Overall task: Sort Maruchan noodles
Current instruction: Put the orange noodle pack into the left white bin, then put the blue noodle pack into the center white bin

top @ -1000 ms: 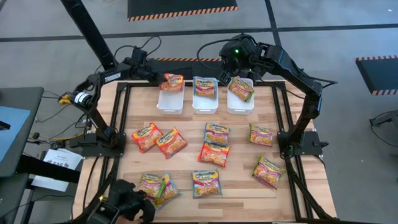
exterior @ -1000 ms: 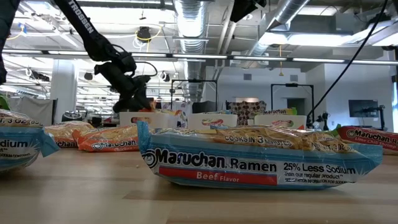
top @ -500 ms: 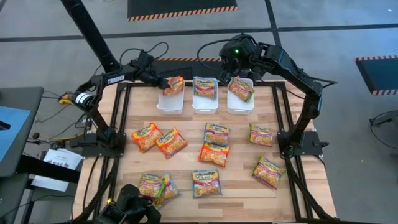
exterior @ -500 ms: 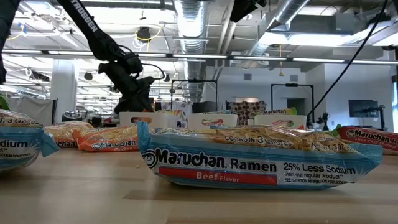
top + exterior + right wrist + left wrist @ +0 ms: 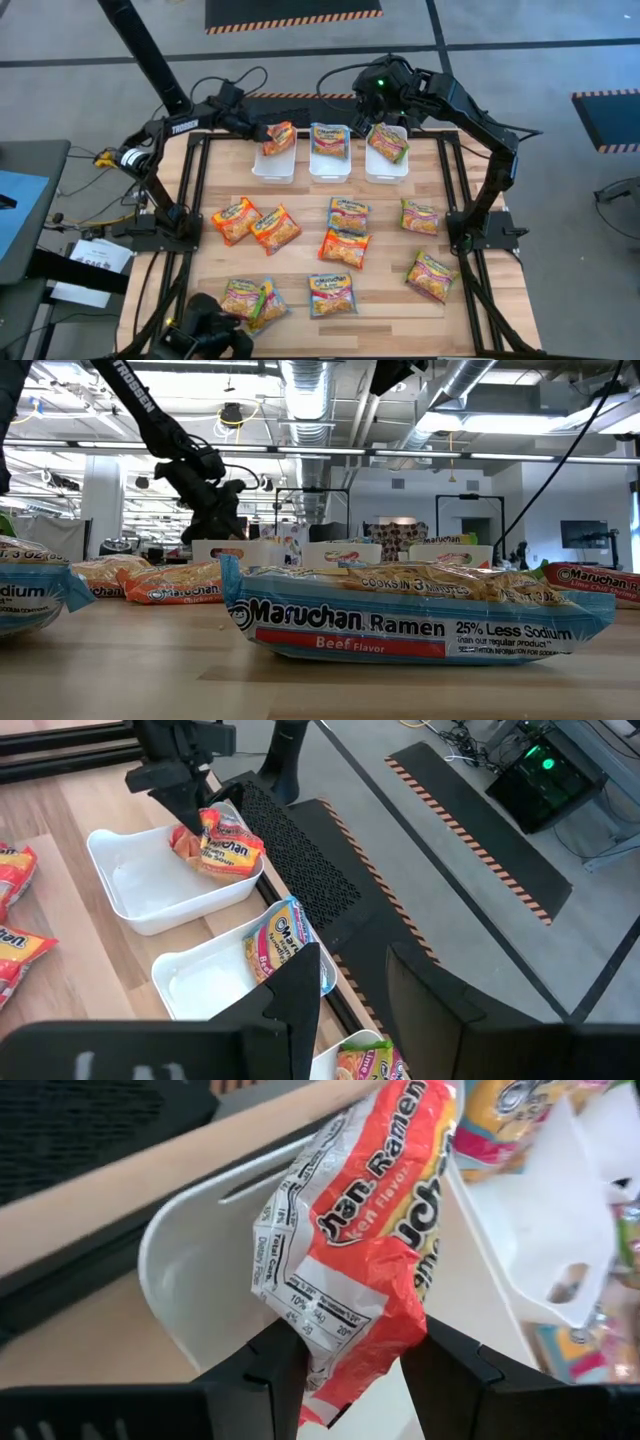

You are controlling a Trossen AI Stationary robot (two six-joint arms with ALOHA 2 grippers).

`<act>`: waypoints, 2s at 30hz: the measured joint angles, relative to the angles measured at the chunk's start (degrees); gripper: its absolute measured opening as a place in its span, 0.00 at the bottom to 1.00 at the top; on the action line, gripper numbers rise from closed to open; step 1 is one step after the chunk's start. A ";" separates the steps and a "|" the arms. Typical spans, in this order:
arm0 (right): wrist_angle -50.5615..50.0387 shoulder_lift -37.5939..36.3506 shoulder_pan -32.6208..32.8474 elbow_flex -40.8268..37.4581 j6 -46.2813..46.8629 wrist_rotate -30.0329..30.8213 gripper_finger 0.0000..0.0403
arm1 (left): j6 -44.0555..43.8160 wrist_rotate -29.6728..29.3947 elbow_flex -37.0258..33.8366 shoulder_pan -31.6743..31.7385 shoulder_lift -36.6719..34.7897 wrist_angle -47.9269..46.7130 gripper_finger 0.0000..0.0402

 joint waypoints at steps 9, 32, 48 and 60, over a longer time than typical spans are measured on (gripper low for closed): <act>0.01 0.00 0.00 0.00 0.04 -0.02 0.35 | 1.49 -5.35 0.00 2.44 0.00 -0.11 0.34; -0.02 0.00 0.00 0.00 1.20 -0.10 0.35 | -1.36 -0.46 7.94 5.75 -0.48 0.64 0.34; -6.73 -0.02 1.08 0.00 2.58 -0.22 0.36 | -9.50 35.91 19.49 4.39 -0.57 0.01 0.34; -15.18 -0.02 1.37 -0.02 14.49 -20.84 0.47 | -9.24 44.41 21.68 -3.21 -1.59 -0.10 0.34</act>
